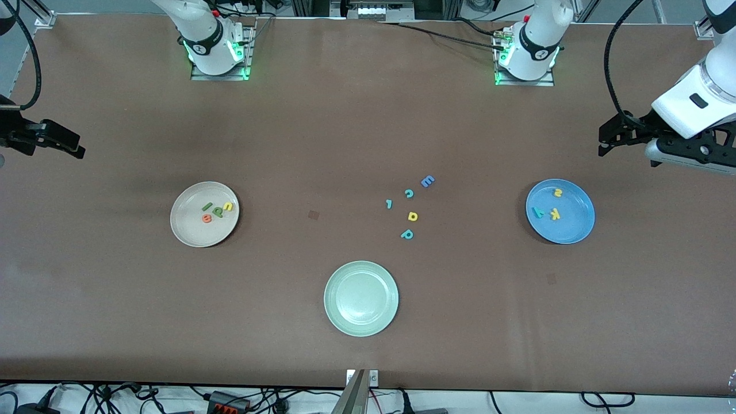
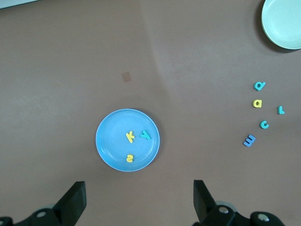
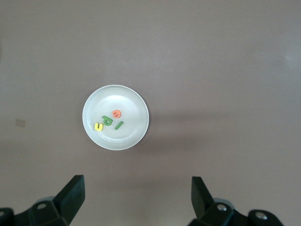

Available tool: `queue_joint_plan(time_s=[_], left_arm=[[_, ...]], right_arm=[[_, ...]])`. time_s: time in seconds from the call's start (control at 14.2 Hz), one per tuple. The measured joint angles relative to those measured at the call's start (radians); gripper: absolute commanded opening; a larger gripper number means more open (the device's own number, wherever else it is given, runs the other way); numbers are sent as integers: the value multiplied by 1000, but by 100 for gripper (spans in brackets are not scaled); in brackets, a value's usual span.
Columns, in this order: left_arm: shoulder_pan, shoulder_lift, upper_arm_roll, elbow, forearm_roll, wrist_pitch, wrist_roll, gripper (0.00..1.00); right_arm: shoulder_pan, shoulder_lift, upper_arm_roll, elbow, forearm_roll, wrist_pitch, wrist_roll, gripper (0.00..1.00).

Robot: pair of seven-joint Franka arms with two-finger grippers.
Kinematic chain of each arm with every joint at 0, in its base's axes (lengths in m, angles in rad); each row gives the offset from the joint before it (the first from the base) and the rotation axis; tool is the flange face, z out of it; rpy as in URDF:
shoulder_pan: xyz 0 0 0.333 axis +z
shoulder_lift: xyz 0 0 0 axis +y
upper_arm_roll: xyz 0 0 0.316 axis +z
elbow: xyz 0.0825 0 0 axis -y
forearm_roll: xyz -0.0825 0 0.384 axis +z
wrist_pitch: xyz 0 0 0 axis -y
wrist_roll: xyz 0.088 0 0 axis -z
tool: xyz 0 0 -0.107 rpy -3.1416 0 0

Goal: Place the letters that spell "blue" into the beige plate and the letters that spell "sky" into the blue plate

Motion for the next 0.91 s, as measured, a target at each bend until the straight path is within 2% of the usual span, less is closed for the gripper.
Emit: queue_joint_plan(time_s=[0.91], left_arm=[[0, 0, 0, 0, 0, 0, 0, 100]], right_arm=[[0, -2, 1, -2, 0, -19, -13, 100]])
